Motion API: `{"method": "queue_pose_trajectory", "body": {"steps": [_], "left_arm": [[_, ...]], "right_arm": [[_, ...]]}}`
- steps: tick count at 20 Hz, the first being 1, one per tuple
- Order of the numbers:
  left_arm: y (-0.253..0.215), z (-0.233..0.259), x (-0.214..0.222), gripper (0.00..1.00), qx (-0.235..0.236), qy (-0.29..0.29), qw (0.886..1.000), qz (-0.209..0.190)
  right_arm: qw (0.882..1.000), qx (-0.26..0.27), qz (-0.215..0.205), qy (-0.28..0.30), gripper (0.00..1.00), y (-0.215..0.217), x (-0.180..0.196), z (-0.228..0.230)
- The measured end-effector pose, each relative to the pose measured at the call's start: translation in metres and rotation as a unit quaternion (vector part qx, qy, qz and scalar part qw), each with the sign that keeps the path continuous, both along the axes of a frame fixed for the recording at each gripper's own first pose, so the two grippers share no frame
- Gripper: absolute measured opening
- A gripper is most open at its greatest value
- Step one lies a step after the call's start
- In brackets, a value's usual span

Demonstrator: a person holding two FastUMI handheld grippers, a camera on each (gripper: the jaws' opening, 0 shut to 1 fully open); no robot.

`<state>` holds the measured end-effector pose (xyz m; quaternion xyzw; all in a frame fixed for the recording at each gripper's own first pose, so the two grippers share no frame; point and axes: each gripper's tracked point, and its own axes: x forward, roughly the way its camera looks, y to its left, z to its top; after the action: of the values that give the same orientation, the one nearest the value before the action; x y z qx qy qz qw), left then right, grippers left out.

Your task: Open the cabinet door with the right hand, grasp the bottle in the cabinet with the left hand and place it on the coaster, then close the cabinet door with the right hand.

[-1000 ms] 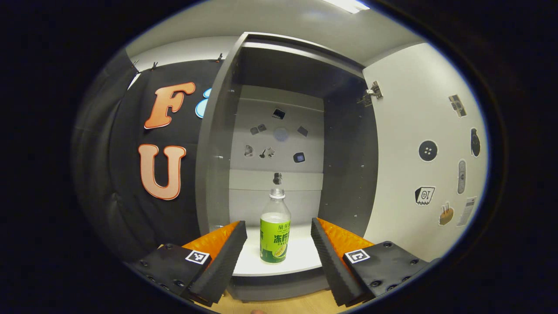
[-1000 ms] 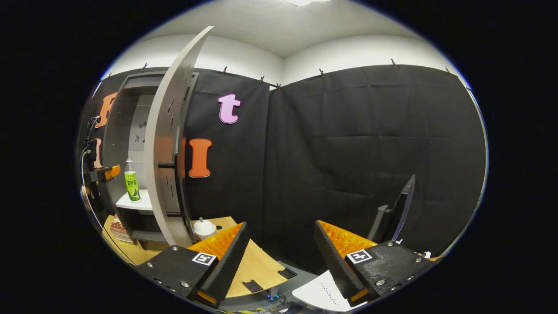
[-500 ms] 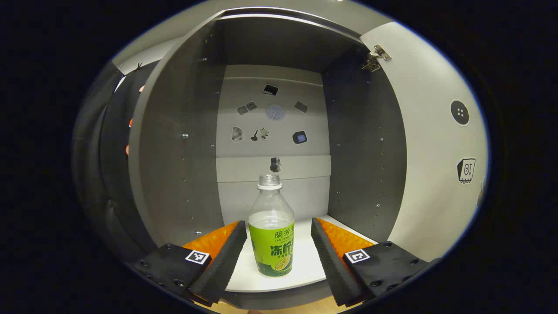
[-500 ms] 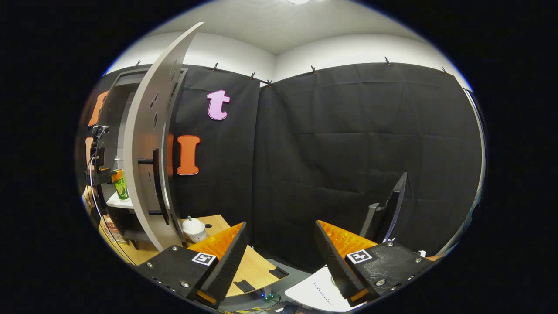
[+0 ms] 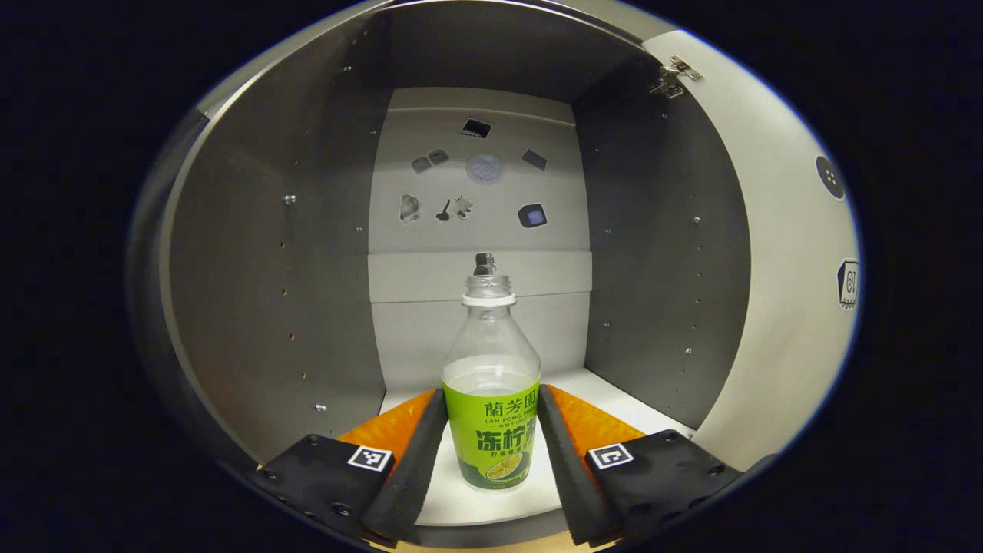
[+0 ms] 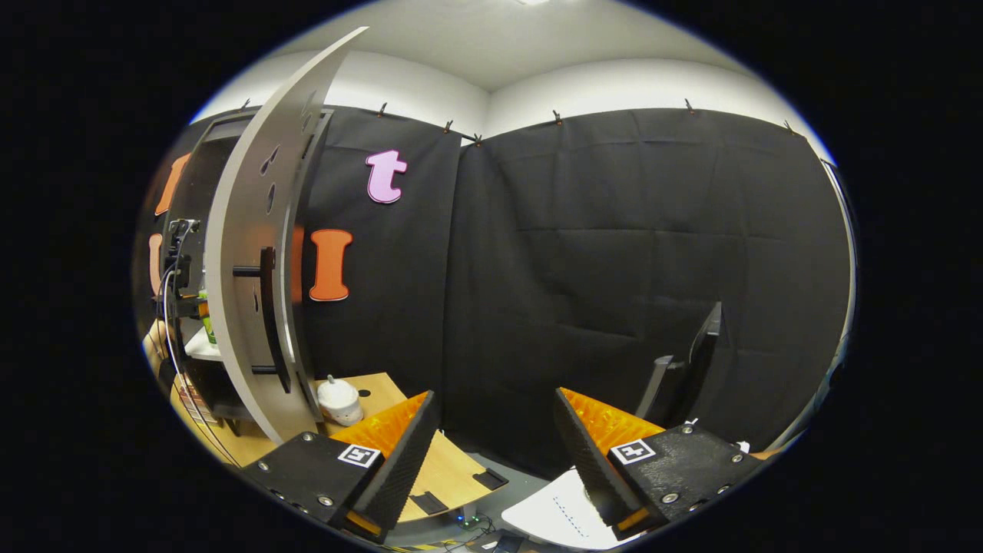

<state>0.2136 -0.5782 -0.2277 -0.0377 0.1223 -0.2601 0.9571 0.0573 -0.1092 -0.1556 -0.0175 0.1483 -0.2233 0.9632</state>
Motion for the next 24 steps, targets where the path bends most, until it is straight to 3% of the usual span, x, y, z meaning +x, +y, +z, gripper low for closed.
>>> {"method": "queue_pose_trajectory", "body": {"steps": [3, 10, 14, 19, 21, 22, 24], "left_arm": [[0.007, 0.009, -0.009, 0.78, -0.018, -0.006, 1.0, -0.003], [0.045, 0.033, -0.061, 0.76, -0.011, -0.032, 0.999, -0.028], [0.077, 0.024, -0.093, 0.75, -0.011, -0.025, 0.999, -0.03], [0.131, 0.004, -0.133, 0.78, -0.006, -0.032, 0.999, -0.021], [0.149, -0.01, -0.147, 0.75, 0.001, -0.029, 0.999, -0.023], [0.159, -0.017, -0.152, 0.78, 0.004, -0.026, 0.999, -0.021], [0.176, -0.031, -0.162, 0.76, -0.004, -0.013, 1.0, -0.018]], "right_arm": [[1.0, 0.005, 0.008, -0.003, 0.93, 0.001, 0.002, -0.002], [0.999, 0.021, 0.037, -0.014, 0.93, 0.019, 0.01, 0.002], [0.998, 0.023, 0.054, -0.017, 0.97, 0.024, 0.013, 0.003], [0.996, 0.029, 0.077, -0.027, 0.93, 0.039, 0.018, 0.008], [0.996, 0.031, 0.082, -0.034, 0.93, 0.044, 0.019, 0.011], [0.995, 0.032, 0.085, -0.036, 0.93, 0.046, 0.019, 0.011], [0.995, 0.03, 0.09, -0.038, 0.97, 0.048, 0.02, 0.011]]}}
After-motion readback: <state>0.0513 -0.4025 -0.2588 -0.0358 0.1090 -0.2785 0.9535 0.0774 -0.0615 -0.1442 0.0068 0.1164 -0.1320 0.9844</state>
